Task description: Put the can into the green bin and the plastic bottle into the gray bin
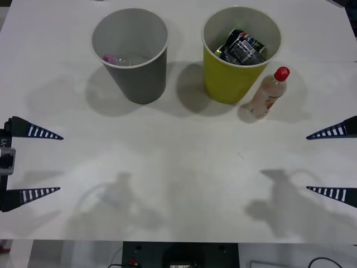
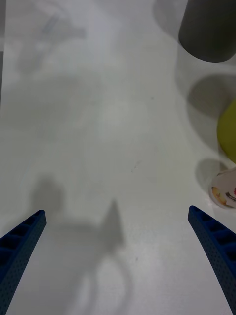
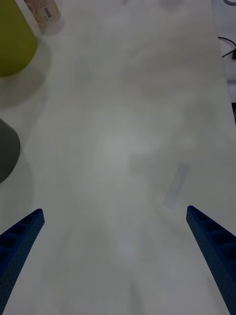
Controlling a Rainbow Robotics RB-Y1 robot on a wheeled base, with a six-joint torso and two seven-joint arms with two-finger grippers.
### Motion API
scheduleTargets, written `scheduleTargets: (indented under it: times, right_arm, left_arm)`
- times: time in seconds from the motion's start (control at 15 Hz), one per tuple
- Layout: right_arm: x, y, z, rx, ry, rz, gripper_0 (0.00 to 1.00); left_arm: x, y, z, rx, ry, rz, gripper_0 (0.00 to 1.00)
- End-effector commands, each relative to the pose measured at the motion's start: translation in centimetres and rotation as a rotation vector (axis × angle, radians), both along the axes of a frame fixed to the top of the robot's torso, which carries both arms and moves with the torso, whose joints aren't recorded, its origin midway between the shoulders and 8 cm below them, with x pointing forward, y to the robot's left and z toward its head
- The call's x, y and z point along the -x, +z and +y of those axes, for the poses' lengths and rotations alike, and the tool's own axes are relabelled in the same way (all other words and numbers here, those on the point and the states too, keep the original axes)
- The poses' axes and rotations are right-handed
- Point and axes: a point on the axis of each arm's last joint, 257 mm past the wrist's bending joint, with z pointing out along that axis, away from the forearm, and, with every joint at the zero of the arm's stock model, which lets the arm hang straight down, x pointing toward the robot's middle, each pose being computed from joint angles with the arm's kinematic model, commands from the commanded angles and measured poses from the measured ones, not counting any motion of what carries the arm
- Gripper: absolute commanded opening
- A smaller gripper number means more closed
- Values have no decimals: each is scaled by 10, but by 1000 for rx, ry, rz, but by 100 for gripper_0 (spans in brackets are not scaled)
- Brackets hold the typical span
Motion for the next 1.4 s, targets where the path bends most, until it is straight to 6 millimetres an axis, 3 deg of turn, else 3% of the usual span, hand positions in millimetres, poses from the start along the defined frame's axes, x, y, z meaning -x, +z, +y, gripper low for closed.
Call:
scheduleTargets:
  times: [0.07, 0.13, 0.2, 0.93, 1.4]
  right_arm:
    - [0, 0, 0, 0, 0, 0, 100]
    - [0, 0, 0, 0, 0, 0, 100]
    - [13, -20, 7, -35, -5, 53, 100]
    - [0, -2, 21, -80, -88, -32, 100]
    - [-11, -5, 41, -255, -273, 30, 100]
  left_arm:
    - [0, 0, 0, 0, 0, 0, 100]
    - [0, 0, 0, 0, 0, 0, 100]
    - [0, 0, 0, 0, 0, 0, 100]
    - [0, 0, 0, 0, 0, 0, 100]
    - [0, 0, 0, 0, 0, 0, 100]
